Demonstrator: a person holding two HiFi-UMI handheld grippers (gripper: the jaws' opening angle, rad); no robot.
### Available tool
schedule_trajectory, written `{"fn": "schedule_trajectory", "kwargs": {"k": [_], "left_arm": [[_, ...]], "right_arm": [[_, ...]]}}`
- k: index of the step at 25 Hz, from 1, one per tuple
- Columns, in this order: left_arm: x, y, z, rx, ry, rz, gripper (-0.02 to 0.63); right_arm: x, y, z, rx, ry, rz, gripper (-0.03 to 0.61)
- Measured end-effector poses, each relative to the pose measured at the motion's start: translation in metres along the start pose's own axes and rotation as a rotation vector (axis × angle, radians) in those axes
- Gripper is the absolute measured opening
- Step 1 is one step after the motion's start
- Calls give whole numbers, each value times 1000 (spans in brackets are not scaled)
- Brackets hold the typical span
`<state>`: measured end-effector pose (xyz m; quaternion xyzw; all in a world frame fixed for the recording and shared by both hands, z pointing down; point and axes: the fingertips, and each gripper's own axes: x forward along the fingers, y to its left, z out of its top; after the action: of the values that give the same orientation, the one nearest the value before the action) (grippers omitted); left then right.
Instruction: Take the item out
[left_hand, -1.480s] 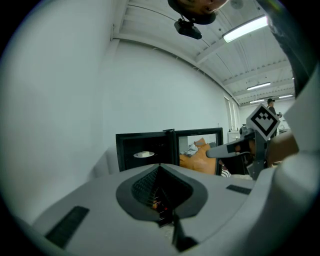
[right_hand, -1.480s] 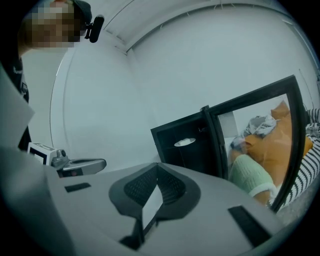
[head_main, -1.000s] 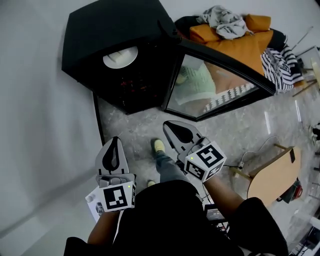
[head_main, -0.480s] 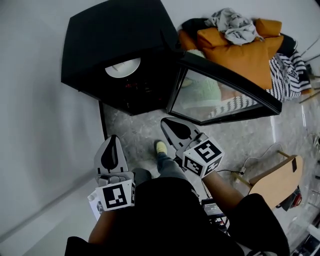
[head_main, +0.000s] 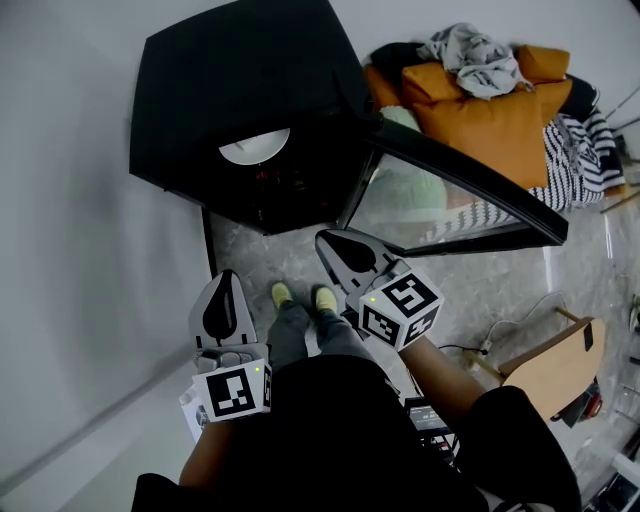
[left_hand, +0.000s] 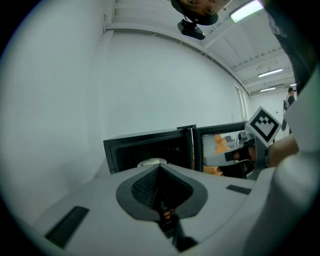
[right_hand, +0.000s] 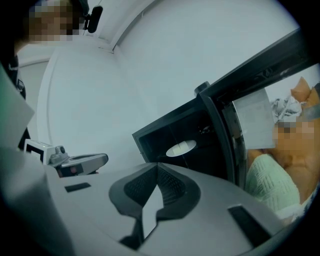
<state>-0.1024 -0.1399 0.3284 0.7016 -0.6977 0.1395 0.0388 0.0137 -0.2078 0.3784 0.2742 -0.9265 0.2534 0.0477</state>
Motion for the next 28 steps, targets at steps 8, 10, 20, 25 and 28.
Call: {"fn": "schedule_trajectory", "kwargs": {"k": [8, 10, 20, 25, 28], "left_arm": [[19, 18, -1, -14, -23, -38, 9], [23, 24, -1, -21, -26, -49, 9], [53, 53, 2, -54, -46, -112, 9], [65, 62, -10, -78, -29, -148, 9], [70, 67, -17, -97, -20, -162, 9]], "right_arm": [[31, -2, 8, 46, 7, -35, 8], [39, -3, 9, 58, 11, -46, 8], [82, -19, 23, 160, 24, -86, 8], [94, -30, 21, 162, 45, -119, 16], [99, -35, 19, 198, 45, -134, 45]]}}
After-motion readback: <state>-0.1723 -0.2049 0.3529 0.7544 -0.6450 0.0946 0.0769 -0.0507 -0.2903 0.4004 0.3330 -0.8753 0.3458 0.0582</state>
